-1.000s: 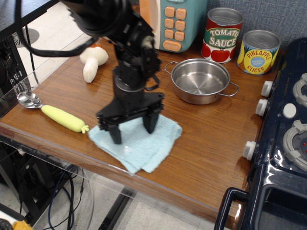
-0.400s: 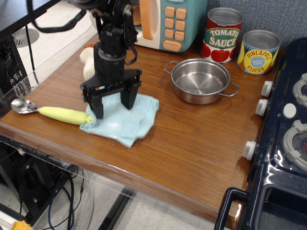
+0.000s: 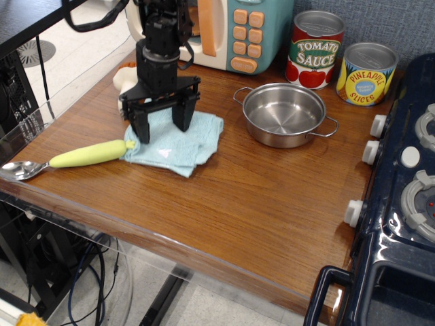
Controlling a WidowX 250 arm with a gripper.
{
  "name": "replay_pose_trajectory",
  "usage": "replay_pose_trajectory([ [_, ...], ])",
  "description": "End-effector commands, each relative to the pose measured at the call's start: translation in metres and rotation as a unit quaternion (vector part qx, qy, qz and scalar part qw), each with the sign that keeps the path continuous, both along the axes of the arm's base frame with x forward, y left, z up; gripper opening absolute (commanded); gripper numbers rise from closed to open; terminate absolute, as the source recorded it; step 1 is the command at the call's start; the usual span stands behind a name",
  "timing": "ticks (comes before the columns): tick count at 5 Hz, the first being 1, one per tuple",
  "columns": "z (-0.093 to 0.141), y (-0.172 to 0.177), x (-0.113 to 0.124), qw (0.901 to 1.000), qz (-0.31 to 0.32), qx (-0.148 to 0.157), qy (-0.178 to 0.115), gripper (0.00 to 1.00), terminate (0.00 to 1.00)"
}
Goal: Pick up the towel and put it behind the spoon
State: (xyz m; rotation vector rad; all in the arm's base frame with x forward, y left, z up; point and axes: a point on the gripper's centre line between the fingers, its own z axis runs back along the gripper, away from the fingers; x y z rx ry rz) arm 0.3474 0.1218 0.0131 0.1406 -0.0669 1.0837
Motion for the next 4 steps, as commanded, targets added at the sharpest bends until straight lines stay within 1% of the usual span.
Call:
replay_pose_trajectory([
  [1,0.011,0.004,0.019,0.9998,-0.013,-0.003,-0.016,1.00,0.00],
  [2,0.014,0.006,0.029,0.9995,-0.022,-0.010,-0.020,1.00,0.00],
  [3,0.016,0.005,0.034,0.9993,-0.028,-0.014,-0.021,1.00,0.00],
  [4,0.023,0.002,0.031,0.9989,-0.032,-0.018,-0.028,1.00,0.00],
])
